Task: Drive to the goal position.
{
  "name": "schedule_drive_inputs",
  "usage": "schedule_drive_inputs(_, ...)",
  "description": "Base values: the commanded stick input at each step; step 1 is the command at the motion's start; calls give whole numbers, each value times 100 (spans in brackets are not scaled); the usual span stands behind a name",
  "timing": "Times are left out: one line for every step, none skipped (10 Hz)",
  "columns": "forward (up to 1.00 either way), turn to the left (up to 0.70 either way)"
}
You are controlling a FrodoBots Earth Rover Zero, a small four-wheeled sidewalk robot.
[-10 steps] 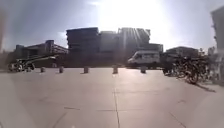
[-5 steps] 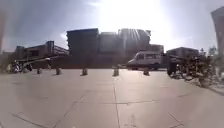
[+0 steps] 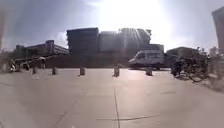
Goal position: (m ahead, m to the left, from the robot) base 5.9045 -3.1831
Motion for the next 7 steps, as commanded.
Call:
schedule_drive_inputs(100,0)
schedule_drive_inputs(100,-23)
schedule_drive_inputs(100,-10)
schedule_drive_inputs(100,0)
schedule_drive_inputs(100,13)
schedule_drive_inputs(69,32)
schedule_drive_inputs(11,43)
